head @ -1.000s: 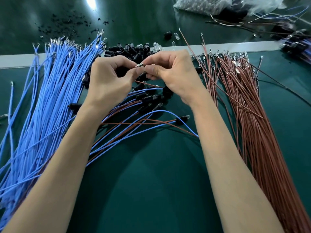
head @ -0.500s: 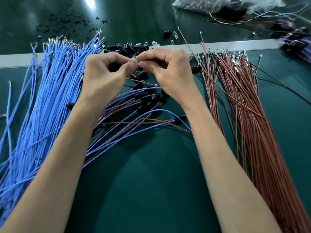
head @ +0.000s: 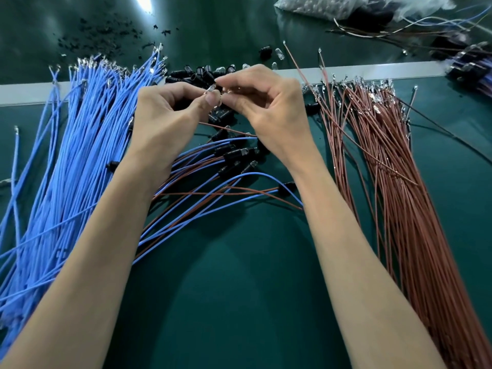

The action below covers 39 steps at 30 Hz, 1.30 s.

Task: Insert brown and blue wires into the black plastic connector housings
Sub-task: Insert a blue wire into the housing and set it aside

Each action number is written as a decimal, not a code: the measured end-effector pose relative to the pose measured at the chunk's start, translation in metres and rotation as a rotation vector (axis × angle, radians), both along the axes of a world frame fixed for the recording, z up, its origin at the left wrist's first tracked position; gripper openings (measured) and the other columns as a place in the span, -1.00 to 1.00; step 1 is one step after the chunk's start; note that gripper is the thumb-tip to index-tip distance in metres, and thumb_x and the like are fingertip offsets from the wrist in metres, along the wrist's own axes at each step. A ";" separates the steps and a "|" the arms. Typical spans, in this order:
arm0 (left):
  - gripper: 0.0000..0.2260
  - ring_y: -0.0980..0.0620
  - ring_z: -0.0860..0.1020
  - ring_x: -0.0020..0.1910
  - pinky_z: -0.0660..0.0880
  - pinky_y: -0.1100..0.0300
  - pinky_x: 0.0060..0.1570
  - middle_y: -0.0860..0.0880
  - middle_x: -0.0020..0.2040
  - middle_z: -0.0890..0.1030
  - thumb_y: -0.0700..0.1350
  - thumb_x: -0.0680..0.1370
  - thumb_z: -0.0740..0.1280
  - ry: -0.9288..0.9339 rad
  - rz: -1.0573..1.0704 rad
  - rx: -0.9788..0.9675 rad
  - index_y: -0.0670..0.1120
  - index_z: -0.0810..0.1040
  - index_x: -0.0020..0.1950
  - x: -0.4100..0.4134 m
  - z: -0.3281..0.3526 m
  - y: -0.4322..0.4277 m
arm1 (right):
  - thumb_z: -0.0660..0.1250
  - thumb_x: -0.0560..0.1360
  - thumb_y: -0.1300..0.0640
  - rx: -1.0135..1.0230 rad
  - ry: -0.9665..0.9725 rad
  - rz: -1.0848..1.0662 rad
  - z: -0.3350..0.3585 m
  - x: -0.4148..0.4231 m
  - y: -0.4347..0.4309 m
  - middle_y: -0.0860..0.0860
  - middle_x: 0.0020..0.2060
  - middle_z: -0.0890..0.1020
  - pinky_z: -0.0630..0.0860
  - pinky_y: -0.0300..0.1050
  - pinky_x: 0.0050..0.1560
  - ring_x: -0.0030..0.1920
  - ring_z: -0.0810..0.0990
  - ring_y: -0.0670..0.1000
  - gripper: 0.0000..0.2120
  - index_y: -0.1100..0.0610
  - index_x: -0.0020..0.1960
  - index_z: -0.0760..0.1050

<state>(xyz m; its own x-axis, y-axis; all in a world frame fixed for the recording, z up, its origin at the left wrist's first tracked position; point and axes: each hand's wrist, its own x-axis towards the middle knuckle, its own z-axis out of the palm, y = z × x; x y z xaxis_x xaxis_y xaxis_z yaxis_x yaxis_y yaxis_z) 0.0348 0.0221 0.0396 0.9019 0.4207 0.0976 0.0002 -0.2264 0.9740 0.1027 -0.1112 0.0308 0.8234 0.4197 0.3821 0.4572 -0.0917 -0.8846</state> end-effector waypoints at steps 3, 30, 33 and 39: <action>-0.86 0.28 0.38 -0.52 0.28 0.47 -0.45 0.20 -0.53 0.50 -0.13 0.52 0.40 -0.004 0.000 -0.020 -0.02 0.60 -0.25 0.000 0.001 -0.001 | 0.42 0.42 0.36 0.029 -0.013 0.001 -0.001 0.000 0.000 0.09 -0.15 0.67 0.58 -0.10 0.04 -0.08 0.65 0.02 -0.86 0.27 -0.02 0.64; -0.88 0.24 0.49 -0.38 0.41 0.40 -0.33 0.15 -0.38 0.62 -0.12 0.55 0.36 0.007 0.002 -0.100 0.00 0.63 -0.18 -0.002 0.009 -0.002 | 0.47 0.34 0.41 0.090 0.003 -0.068 0.003 -0.003 0.004 0.00 -0.22 0.67 0.59 -0.24 -0.03 -0.19 0.68 -0.14 -0.80 0.29 -0.05 0.60; -0.91 0.22 0.47 -0.39 0.38 0.38 -0.36 0.12 -0.38 0.62 -0.14 0.52 0.39 0.035 -0.005 -0.183 -0.03 0.64 -0.18 -0.002 0.011 -0.002 | 0.47 0.34 0.40 0.085 0.003 -0.074 0.005 -0.003 0.005 -0.02 -0.22 0.67 0.59 -0.21 -0.01 -0.17 0.68 -0.13 -0.79 0.27 -0.05 0.61; -0.88 0.21 0.48 -0.40 0.38 0.40 -0.38 0.08 -0.33 0.63 -0.10 0.49 0.41 0.187 -0.060 -0.356 -0.03 0.65 -0.25 -0.002 0.011 0.004 | 0.46 0.34 0.41 0.065 0.000 -0.066 0.004 -0.004 0.004 -0.02 -0.20 0.68 0.58 -0.26 -0.01 -0.18 0.67 -0.17 -0.79 0.29 -0.03 0.62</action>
